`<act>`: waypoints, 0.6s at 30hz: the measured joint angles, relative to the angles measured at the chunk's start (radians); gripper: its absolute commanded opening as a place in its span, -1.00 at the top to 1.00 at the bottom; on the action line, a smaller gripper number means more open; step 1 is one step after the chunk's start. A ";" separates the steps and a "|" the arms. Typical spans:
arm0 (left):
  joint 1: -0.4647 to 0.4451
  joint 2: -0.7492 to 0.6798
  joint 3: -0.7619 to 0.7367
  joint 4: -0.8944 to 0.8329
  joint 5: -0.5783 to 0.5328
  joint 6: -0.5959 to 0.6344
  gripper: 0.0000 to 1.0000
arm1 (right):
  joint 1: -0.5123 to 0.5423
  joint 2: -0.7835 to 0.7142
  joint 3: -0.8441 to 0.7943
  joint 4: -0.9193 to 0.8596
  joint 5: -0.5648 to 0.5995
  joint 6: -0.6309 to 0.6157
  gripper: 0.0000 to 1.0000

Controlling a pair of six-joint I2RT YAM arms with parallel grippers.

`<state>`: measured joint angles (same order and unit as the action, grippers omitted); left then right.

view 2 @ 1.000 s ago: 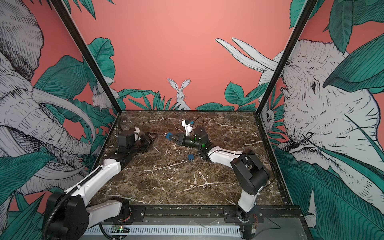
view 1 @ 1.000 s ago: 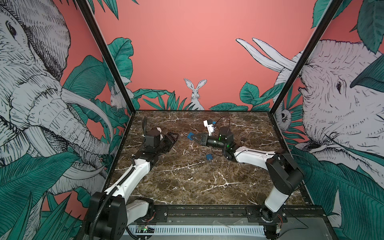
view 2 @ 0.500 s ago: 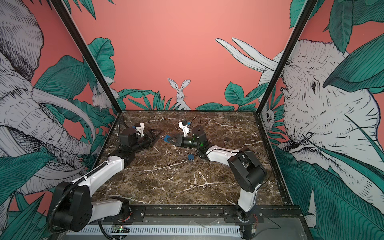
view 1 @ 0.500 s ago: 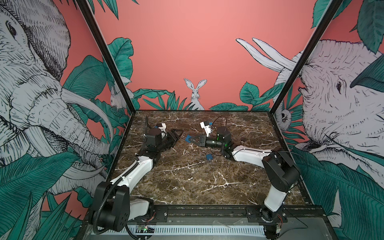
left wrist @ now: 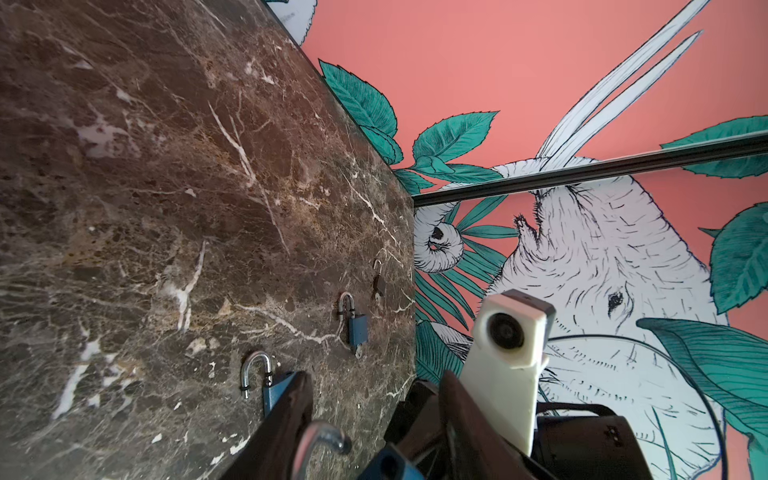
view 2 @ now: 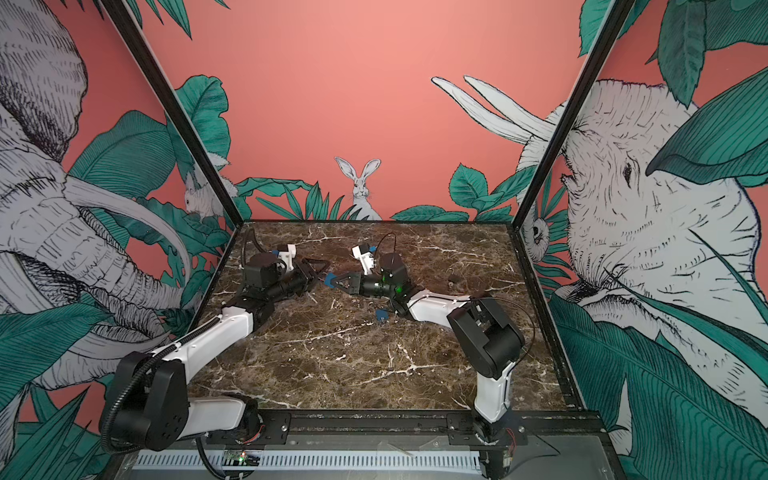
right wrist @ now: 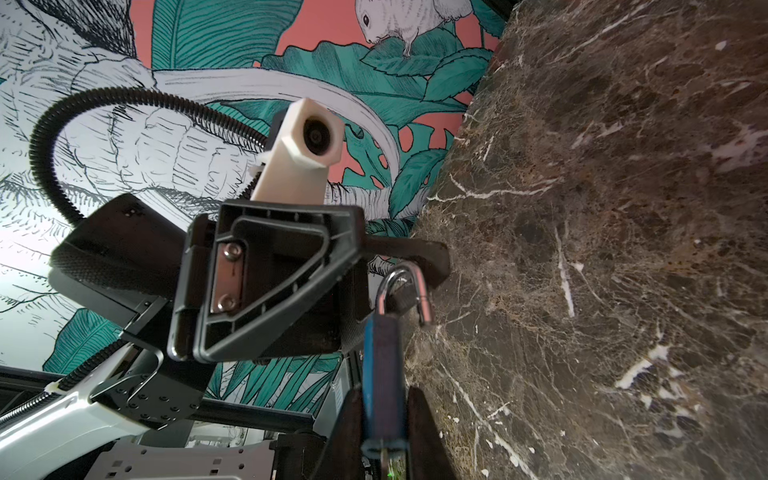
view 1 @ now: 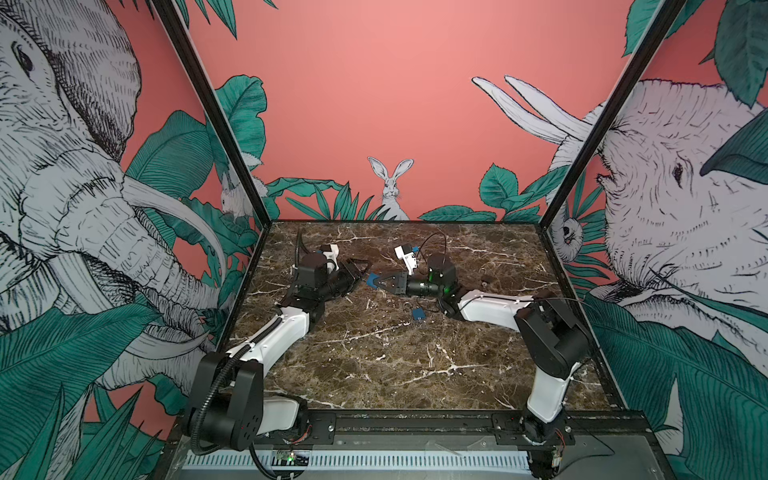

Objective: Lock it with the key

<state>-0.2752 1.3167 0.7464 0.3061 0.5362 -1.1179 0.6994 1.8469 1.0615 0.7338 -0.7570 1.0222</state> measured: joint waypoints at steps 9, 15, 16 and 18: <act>0.000 0.005 0.020 -0.036 0.003 0.020 0.22 | 0.000 0.000 0.000 0.014 -0.003 -0.001 1.00; 0.017 -0.008 0.022 -0.075 0.002 0.045 0.24 | 0.000 0.000 0.000 0.014 -0.007 0.003 1.00; 0.021 -0.013 0.022 -0.079 0.002 0.047 0.24 | 0.000 0.000 0.000 0.014 -0.008 0.003 1.00; 0.030 -0.024 0.022 -0.085 0.002 0.054 0.26 | 0.000 0.000 0.000 0.020 -0.011 0.003 1.00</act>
<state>-0.2451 1.2926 0.7681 0.2207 0.5381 -1.0641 0.6994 1.8465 1.0615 0.7536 -0.7677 1.0252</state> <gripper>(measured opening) 0.378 0.146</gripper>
